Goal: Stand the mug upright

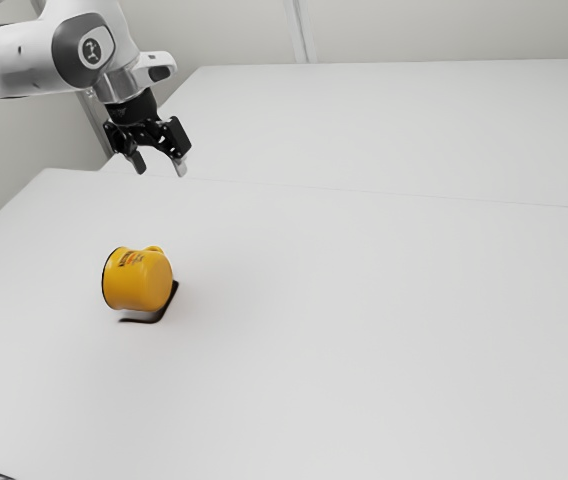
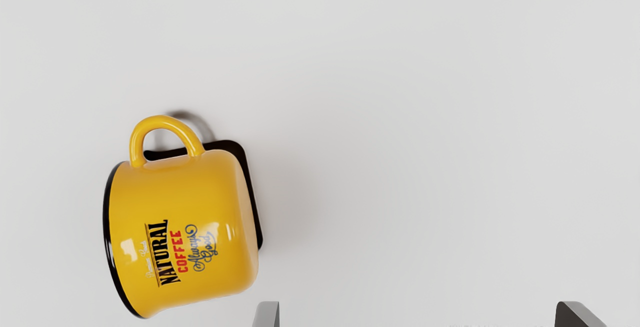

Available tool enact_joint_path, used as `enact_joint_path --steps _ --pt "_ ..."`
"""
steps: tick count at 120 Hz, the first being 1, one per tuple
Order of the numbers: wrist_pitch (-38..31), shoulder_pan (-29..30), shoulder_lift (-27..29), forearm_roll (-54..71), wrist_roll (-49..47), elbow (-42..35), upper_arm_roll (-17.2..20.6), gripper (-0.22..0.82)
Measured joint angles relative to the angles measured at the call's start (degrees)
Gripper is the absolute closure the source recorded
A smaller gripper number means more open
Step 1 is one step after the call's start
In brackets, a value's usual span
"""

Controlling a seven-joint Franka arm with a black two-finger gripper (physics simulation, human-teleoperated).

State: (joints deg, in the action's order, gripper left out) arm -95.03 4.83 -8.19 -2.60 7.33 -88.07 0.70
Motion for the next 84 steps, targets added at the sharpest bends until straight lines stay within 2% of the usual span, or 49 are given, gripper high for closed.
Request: enact_joint_path --steps 40,50,61,72,84 --pt "1.16 -0.26 1.07 -0.30 0.71 -0.12 -0.72 0.00" --pt "2.71 -1.24 2.05 -3.55 1.04 0.25 -5.39 0.00" --pt "4.34 0.87 2.27 -10.12 2.96 0.38 -11.14 0.00" --pt "5.42 4.80 1.00 -16.49 5.78 0.47 -13.42 0.00" --pt "6.81 7.38 -2.81 -23.51 9.48 0.68 -16.76 0.00"
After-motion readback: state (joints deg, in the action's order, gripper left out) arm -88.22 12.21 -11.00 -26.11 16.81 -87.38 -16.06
